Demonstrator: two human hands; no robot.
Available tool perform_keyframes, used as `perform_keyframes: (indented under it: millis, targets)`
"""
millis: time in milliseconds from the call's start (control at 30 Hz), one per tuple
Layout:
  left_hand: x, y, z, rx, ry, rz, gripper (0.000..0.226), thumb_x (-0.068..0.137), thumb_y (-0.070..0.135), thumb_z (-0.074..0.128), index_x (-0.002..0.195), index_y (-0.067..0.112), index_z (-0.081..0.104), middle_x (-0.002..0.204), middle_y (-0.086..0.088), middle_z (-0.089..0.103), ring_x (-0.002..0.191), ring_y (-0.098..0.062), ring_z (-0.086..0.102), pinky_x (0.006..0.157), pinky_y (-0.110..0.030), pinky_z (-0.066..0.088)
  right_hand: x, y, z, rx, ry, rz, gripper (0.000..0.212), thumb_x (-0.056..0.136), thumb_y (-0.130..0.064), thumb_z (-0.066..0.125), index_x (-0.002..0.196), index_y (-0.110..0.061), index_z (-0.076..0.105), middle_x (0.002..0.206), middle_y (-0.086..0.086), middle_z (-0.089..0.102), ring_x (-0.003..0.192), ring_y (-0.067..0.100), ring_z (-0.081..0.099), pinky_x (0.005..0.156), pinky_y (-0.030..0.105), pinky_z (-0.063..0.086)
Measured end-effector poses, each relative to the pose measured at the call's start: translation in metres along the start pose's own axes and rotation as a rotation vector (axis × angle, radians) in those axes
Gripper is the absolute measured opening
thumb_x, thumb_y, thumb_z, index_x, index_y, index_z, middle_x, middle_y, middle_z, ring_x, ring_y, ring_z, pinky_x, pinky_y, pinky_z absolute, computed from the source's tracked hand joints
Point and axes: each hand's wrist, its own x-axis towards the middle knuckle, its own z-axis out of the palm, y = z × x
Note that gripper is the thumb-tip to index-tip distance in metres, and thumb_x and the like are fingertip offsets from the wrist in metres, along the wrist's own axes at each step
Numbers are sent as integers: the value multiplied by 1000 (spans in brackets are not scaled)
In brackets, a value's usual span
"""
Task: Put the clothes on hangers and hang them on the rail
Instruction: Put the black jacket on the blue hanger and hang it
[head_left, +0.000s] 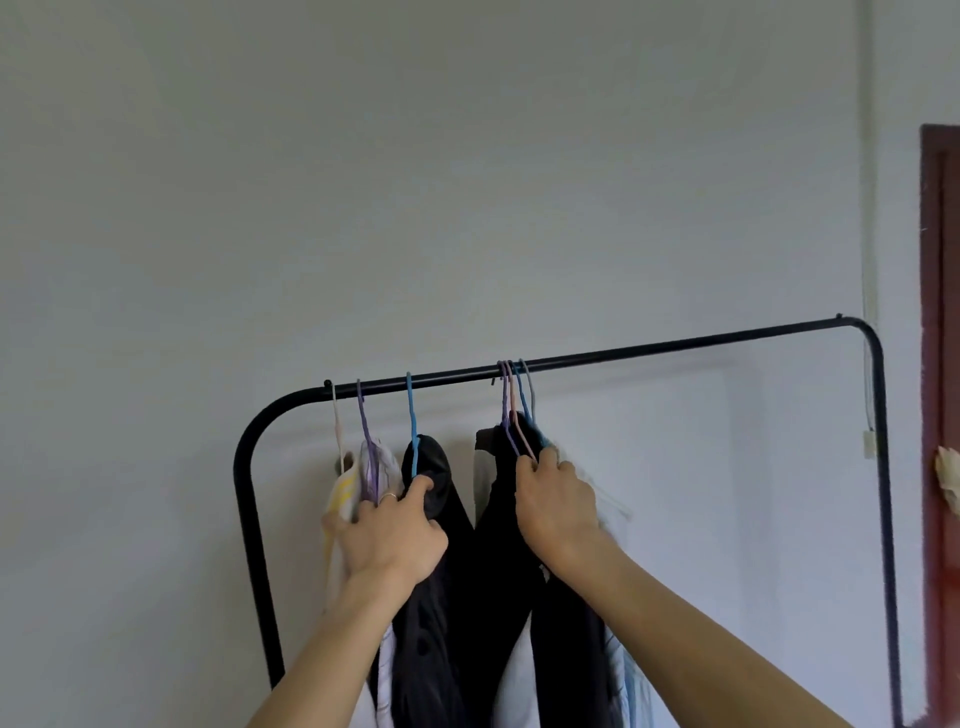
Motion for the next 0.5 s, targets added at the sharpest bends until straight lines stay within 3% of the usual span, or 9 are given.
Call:
perform_keyframes:
  millis: [167, 300, 400, 500]
  targets:
    - [6, -1, 11, 48, 89, 8, 53, 86, 25, 39, 138, 35, 33, 102, 3, 68, 101, -25, 59, 88, -45, 37, 11, 41, 3, -29, 24, 54, 28, 94, -10, 44, 122, -8, 47, 120, 14, 52, 97, 33, 62, 66, 37, 39]
    - [10, -2, 17, 74, 118, 43, 56, 86, 24, 39, 142, 30, 31, 99, 4, 70, 93, -24, 62, 82, -40, 37, 22, 91, 8, -73, 16, 210, 45, 96, -26, 53, 132, -1, 43, 126, 13, 57, 113, 32, 61, 86, 40, 50]
    - [10, -2, 17, 87, 131, 53, 55, 86, 24, 39, 141, 29, 31, 99, 3, 70, 93, -26, 63, 80, -41, 34, 29, 121, 8, -62, 38, 322, 39, 94, -30, 54, 124, -6, 51, 122, 10, 56, 109, 31, 60, 82, 39, 49]
    - [10, -4, 15, 80, 118, 49, 54, 87, 23, 38, 139, 29, 32, 101, 2, 69, 96, -26, 61, 82, -43, 35, 30, 133, 12, -106, 107, 374, 34, 96, -31, 49, 123, -11, 52, 124, 10, 47, 109, 30, 49, 77, 38, 43]
